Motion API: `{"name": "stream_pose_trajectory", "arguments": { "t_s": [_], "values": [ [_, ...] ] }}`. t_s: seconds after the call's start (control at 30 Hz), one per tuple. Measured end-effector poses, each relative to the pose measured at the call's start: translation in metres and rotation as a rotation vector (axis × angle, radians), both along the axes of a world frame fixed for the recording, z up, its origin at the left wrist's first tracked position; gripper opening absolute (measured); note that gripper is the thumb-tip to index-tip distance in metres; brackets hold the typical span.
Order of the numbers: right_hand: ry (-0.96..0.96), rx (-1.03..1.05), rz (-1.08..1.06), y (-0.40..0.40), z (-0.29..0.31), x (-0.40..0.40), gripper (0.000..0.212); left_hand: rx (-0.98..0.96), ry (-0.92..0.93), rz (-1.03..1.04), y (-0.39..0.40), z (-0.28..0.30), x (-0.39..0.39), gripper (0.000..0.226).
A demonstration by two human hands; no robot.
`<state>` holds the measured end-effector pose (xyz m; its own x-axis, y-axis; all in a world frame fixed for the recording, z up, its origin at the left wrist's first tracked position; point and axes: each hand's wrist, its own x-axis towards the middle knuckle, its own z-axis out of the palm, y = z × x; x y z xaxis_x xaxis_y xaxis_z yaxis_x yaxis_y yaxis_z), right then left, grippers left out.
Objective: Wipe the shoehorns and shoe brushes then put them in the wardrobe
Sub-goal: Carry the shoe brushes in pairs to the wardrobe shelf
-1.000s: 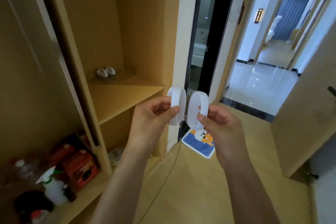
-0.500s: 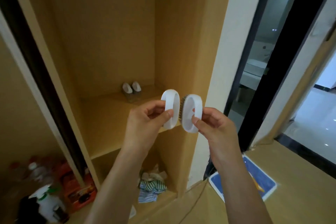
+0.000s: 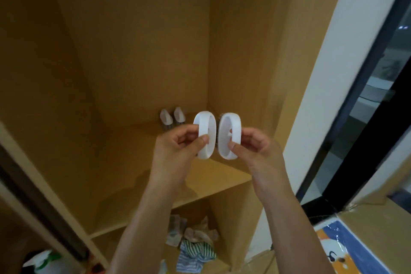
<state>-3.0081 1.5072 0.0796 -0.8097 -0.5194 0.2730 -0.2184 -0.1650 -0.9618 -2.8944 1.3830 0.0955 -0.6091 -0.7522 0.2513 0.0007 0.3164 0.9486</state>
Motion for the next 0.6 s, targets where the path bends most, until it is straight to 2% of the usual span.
{"name": "stream_pose_trajectory", "arguments": {
  "t_s": [0.17, 0.33, 0.47, 0.6],
  "values": [
    [0.017, 0.092, -0.028, -0.054, 0.009, -0.054, 0.027, 0.103, 0.016, 0.041, -0.052, 0.004, -0.058, 0.026],
    [-0.088, 0.135, -0.033, -0.118, 0.015, -0.110, 0.025, 0.249, 0.029, 0.063, -0.111, 0.007, -0.113, 0.023],
    [-0.237, 0.181, -0.023, -0.165, 0.015, -0.151, 0.027, 0.364, -0.037, 0.115, -0.152, -0.004, -0.154, 0.028],
    [-0.244, 0.265, -0.035, -0.206, 0.007, -0.188, 0.030, 0.424, -0.103, 0.101, -0.186, -0.023, -0.189, 0.034]
  ]
}}
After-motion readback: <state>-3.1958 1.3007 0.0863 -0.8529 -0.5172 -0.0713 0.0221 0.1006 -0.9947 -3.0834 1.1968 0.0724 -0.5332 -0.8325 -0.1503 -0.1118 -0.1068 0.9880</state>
